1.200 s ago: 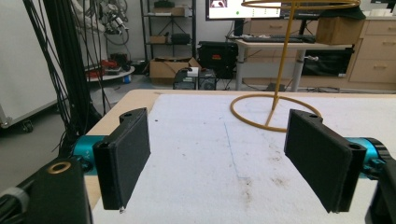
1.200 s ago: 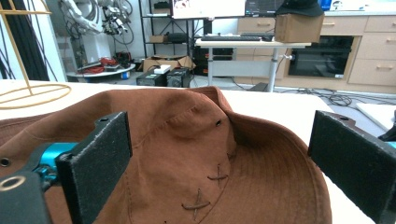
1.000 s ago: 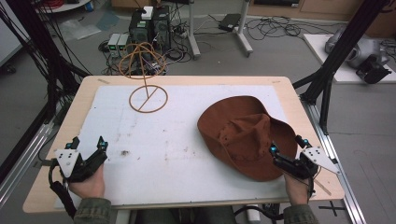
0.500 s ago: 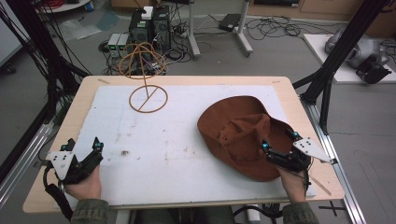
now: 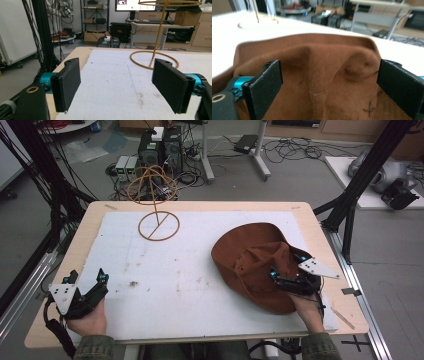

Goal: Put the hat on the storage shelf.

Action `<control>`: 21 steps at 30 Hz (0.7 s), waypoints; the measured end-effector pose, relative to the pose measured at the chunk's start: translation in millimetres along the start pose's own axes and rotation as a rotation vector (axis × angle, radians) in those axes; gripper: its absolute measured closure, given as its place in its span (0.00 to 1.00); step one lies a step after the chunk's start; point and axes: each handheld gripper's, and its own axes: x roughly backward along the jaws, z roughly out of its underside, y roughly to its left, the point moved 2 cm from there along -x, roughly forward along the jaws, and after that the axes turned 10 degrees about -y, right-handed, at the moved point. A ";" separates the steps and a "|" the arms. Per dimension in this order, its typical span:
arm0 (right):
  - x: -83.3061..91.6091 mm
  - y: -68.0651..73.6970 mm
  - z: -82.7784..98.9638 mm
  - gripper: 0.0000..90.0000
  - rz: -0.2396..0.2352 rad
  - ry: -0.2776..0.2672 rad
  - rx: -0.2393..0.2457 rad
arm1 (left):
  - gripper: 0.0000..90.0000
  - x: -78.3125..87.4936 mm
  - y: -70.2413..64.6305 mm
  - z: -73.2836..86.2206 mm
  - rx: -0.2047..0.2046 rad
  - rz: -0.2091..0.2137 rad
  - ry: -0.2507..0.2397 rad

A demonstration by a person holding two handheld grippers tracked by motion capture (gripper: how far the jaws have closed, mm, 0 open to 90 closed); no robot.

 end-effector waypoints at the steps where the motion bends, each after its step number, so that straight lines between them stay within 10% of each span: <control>1: -3.0 0.4 1.3 0.06 -0.011 0.021 0.004 | 0.26 0.3 0.0 -0.1 0.000 0.001 0.003; 14: -33.5 5.3 13.1 0.07 -0.071 0.212 0.035 | 0.26 0.5 0.5 1.3 -0.003 0.001 0.006; 18: -33.4 2.7 13.7 0.37 -0.083 0.224 0.020 | 0.26 0.2 0.1 2.2 0.000 0.004 0.007; 21: -31.1 -0.5 11.8 0.85 -0.100 0.248 -0.015 | 0.26 0.0 -0.4 2.4 -0.003 0.004 0.005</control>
